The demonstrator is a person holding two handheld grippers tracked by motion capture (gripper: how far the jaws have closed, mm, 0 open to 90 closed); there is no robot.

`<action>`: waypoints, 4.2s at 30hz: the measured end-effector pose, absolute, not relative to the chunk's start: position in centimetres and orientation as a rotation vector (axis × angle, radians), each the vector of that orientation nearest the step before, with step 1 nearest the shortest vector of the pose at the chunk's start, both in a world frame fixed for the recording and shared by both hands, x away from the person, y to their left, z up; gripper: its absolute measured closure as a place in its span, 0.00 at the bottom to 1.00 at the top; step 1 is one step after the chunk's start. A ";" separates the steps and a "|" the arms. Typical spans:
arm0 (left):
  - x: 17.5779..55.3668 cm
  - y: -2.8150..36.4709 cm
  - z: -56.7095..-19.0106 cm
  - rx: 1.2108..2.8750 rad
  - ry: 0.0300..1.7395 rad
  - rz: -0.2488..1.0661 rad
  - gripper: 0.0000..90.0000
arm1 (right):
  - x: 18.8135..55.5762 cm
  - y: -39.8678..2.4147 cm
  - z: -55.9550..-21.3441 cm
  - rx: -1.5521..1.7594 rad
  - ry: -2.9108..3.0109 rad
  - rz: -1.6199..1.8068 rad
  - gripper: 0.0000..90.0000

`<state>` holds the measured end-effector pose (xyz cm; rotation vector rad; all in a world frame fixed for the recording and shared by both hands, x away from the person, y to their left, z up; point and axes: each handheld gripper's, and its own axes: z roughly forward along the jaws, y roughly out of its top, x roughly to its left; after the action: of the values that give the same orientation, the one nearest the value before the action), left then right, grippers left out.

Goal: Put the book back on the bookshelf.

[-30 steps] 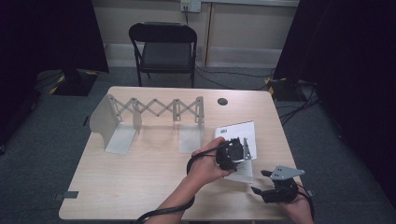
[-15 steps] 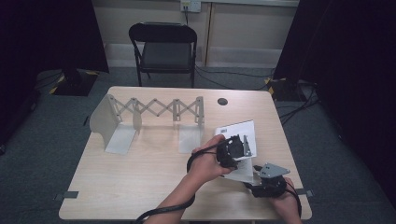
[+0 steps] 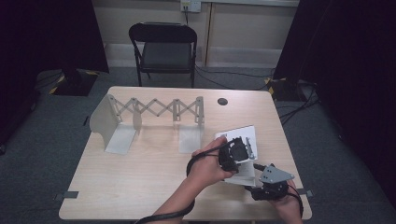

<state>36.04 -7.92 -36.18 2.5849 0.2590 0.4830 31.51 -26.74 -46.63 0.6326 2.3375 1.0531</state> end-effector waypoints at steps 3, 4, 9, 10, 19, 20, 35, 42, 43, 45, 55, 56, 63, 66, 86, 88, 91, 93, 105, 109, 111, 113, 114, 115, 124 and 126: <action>36.0 -8.0 -35.8 2.595 0.254 0.477 0.64 | 31.0 -26.7 -46.3 0.610 2.322 1.052 0.24; 36.0 -8.0 -35.8 2.595 0.261 0.475 0.64 | 30.9 -26.8 -46.3 0.611 2.317 1.053 0.24; 36.3 -7.9 -35.4 2.591 0.282 0.458 0.64 | 30.9 -27.2 -46.5 0.632 2.312 1.074 0.24; 36.3 -7.9 -35.4 2.591 0.284 0.456 0.64 | 30.9 -27.2 -46.6 0.634 2.311 1.075 0.24; 36.4 -7.9 -35.3 2.600 0.285 0.445 0.64 | 31.5 -27.9 -47.4 0.679 2.324 1.085 0.28; 36.4 -8.0 -35.3 2.599 0.288 0.446 0.64 | 31.6 -27.8 -47.5 0.676 2.323 1.077 0.28; 35.7 -7.7 -34.7 2.622 0.288 0.448 0.66 | 31.2 -26.9 -46.7 0.560 2.275 1.074 0.29; 35.5 -7.6 -34.0 2.643 0.273 0.447 0.67 | 30.4 -26.3 -45.4 0.391 2.257 1.069 0.33; 35.5 -7.7 -34.0 2.642 0.273 0.448 0.67 | 30.4 -26.3 -45.4 0.379 2.260 1.067 0.35; 35.4 -7.7 -34.0 2.642 0.264 0.453 0.67 | 30.4 -26.2 -45.3 0.351 2.267 1.068 0.39; 35.4 -7.4 -34.6 2.592 0.218 0.331 0.54 | 30.1 -26.0 -43.8 0.254 2.255 0.949 0.58; 35.3 -6.8 -34.2 2.575 0.230 0.322 0.51 | 30.3 -26.0 -43.6 0.250 2.265 0.943 0.59; 35.4 -4.2 -33.5 2.531 0.270 0.333 0.42 | 30.9 -26.3 -43.0 0.268 2.284 0.952 0.60; 35.3 -3.0 -33.4 2.497 0.299 0.324 0.40 | 31.4 -26.4 -42.2 0.297 2.297 0.960 0.62; 34.5 1.7 -34.2 2.428 0.438 0.378 0.25 | 33.6 -26.4 -39.6 0.305 2.370 0.886 0.69; 34.5 1.9 -34.6 2.428 0.449 0.378 0.23 | 33.8 -26.4 -39.4 0.308 2.377 0.881 0.69; 34.6 2.3 -35.0 2.434 0.461 0.354 0.23 | 34.2 -26.5 -39.0 0.317 2.390 0.885 0.69; 34.8 2.6 -35.5 2.430 0.478 0.339 0.22 | 34.4 -26.5 -38.8 0.322 2.399 0.885 0.70; 35.6 4.1 -38.9 2.386 0.553 0.203 0.18 | 35.1 -26.4 -37.8 0.322 2.432 0.870 0.72; 35.9 4.8 -40.1 2.385 0.572 0.179 0.18 | 35.1 -26.2 -37.3 0.322 2.444 0.854 0.73; 35.7 4.9 -40.6 2.394 0.546 0.177 0.17 | 35.2 -26.2 -37.2 0.329 2.449 0.856 0.73; 35.7 5.0 -40.8 2.399 0.550 0.179 0.17 | 35.2 -26.2 -37.2 0.336 2.453 0.856 0.73; 35.6 5.1 -41.1 2.401 0.552 0.171 0.17 | 35.2 -26.2 -37.1 0.335 2.456 0.854 0.73; 35.6 5.2 -41.3 2.404 0.558 0.168 0.17 | 35.2 -26.2 -37.0 0.339 2.458 0.852 0.73; 35.6 5.8 -42.1 2.402 0.560 0.166 0.18 | 34.5 -26.0 -36.4 0.350 2.477 0.842 0.75; 35.7 6.0 -42.2 2.410 0.560 0.167 0.18 | 34.2 -26.1 -36.3 0.357 2.482 0.843 0.75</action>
<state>35.67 5.97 -42.25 2.4100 0.5605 0.1669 34.15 -26.06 -36.27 0.3569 2.4817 0.8429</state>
